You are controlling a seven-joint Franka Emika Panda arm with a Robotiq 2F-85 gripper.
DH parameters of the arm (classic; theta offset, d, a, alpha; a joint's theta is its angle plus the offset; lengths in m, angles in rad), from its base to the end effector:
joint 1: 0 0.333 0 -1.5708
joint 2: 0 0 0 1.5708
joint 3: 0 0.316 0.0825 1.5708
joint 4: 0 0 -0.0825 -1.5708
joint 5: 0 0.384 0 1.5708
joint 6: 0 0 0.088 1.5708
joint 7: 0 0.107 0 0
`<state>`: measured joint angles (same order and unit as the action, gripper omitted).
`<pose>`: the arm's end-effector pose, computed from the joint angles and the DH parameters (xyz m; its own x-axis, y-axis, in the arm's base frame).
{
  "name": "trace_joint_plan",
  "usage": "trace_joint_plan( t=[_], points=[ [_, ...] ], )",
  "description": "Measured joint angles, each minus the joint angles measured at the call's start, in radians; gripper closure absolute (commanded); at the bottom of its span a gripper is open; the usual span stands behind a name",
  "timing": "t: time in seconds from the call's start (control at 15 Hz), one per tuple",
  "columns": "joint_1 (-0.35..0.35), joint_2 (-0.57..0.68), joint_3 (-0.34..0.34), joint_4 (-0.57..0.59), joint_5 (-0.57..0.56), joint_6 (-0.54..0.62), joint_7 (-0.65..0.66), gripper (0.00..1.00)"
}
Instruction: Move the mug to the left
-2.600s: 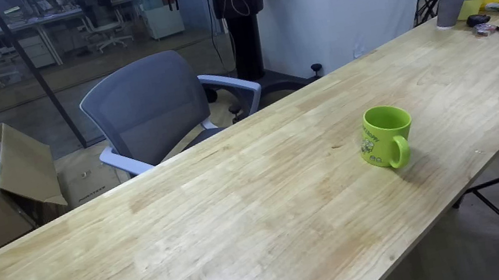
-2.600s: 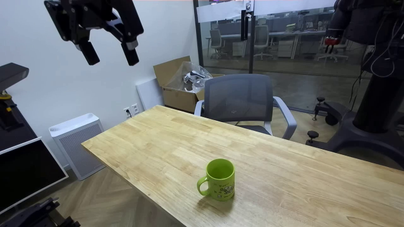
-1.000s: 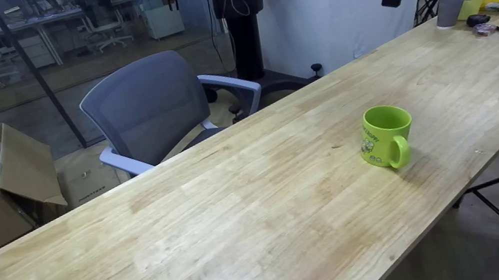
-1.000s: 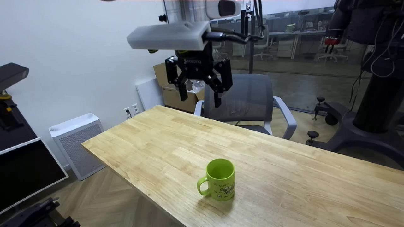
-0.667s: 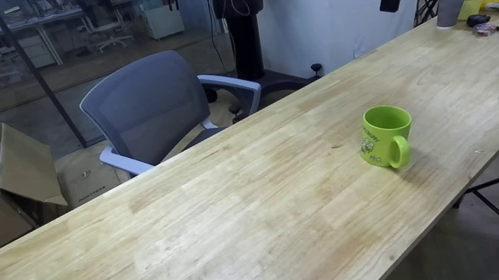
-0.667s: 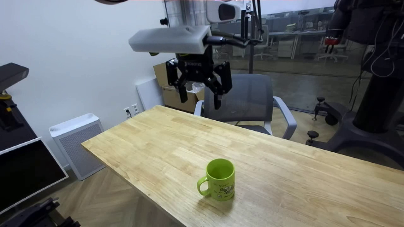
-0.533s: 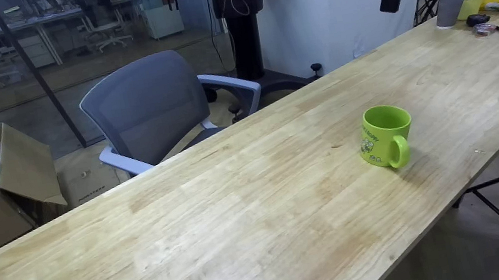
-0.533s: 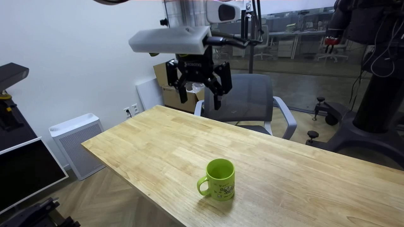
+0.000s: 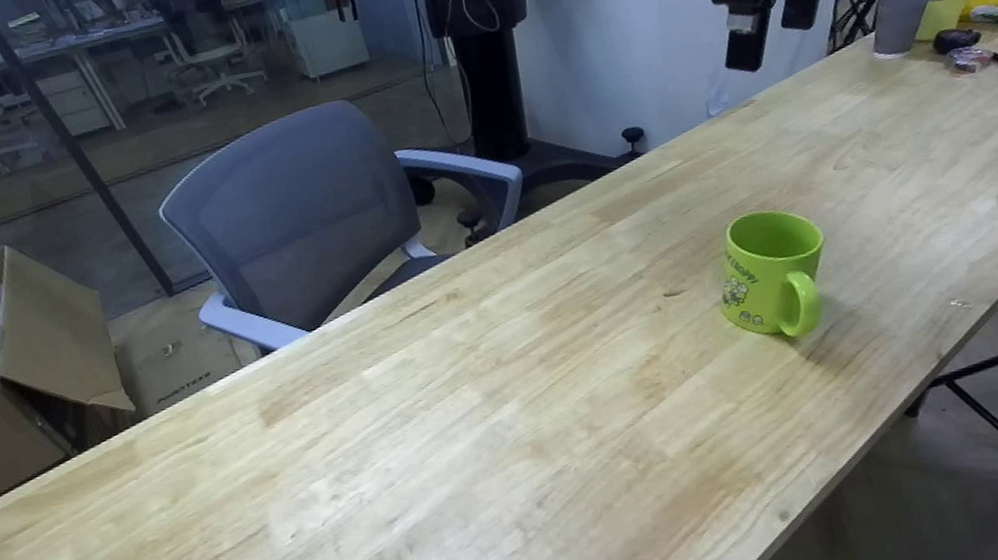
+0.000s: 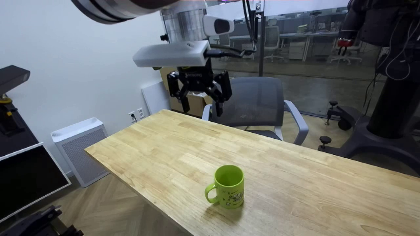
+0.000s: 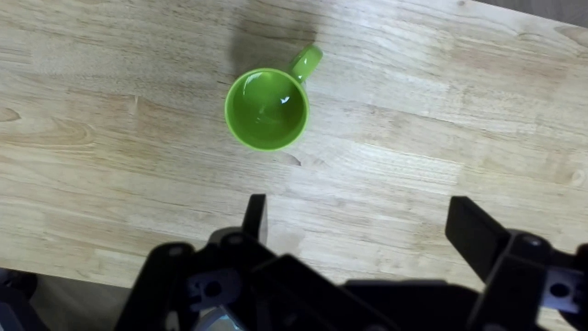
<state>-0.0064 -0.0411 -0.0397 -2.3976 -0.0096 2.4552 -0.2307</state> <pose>0.4968 -0.0229 0.3410 0.9770 0.1909 0.0947 0.1892 -0.9816 0.0275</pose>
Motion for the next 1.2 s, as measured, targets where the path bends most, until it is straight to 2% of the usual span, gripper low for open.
trace_joint_plan(
  t=[0.6,0.87,1.2],
  points=[
    [-0.023,0.179,-0.009,-0.001,-0.060,0.143,0.018,0.00],
    [-0.034,0.260,-0.011,0.016,-0.067,0.146,0.020,0.00],
    [-0.034,0.267,-0.011,0.027,-0.067,0.144,0.020,0.00]
  ],
)
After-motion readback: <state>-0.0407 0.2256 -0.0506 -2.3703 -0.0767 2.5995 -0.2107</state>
